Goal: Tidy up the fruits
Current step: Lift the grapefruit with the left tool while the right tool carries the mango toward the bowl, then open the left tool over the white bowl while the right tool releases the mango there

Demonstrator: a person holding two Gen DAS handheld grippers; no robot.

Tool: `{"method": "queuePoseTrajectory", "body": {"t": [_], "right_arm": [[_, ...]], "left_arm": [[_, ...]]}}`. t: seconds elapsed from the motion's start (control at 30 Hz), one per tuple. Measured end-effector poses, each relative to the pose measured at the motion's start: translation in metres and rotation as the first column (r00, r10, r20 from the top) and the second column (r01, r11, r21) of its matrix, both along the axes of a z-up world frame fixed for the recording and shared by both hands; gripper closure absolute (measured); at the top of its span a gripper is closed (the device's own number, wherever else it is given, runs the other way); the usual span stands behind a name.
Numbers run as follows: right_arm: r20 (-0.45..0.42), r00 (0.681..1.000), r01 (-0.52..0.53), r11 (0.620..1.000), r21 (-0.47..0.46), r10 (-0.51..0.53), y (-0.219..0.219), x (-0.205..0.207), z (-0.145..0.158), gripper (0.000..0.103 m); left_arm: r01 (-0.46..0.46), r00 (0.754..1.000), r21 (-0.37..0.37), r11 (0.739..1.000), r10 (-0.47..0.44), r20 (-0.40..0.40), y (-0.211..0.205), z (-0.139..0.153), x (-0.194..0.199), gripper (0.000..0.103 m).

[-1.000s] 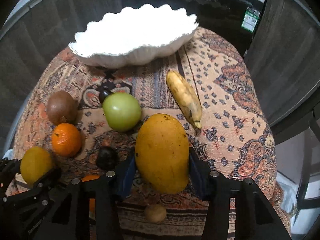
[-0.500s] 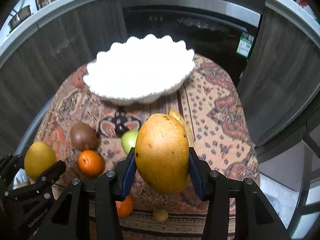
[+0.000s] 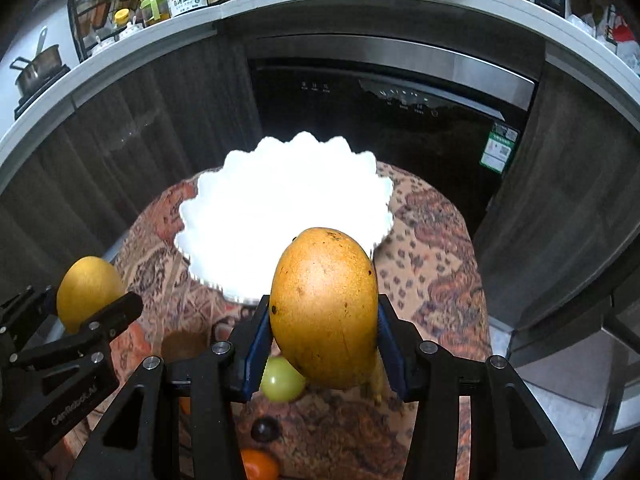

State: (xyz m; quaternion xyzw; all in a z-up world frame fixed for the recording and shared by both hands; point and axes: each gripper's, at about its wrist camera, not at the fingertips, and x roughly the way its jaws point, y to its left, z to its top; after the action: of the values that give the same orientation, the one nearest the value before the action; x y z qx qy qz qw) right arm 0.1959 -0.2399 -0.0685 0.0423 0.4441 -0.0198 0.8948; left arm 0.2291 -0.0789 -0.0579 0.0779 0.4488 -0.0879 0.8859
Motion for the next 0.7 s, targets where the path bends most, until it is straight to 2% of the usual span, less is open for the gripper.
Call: {"method": "queuePoseTrajectory", "body": {"t": [0.27,0.47,0.7], "right_arm": [[-0.002,1.0,0.002,1.0,-0.007,-0.002,-0.008,0.043,0.0,0.054],[-0.034,0.999,0.011,1.0,-0.007,-0.011,-0.013,0.076,-0.013,0.054],[-0.08,0.997,0.011,1.0,-0.003,-0.011,-0.013,0.097,-0.035,0.053]], "left_arm": [[-0.001,1.0,0.009,1.0,0.001,0.011,-0.005,-0.002,0.048,0.048],[0.003,1.0,0.009,1.0,-0.003,-0.023,-0.009,-0.018,0.088,0.048],[0.009,0.998,0.009,1.0,-0.008,-0.057,-0.015,-0.039,0.112,0.048]]}}
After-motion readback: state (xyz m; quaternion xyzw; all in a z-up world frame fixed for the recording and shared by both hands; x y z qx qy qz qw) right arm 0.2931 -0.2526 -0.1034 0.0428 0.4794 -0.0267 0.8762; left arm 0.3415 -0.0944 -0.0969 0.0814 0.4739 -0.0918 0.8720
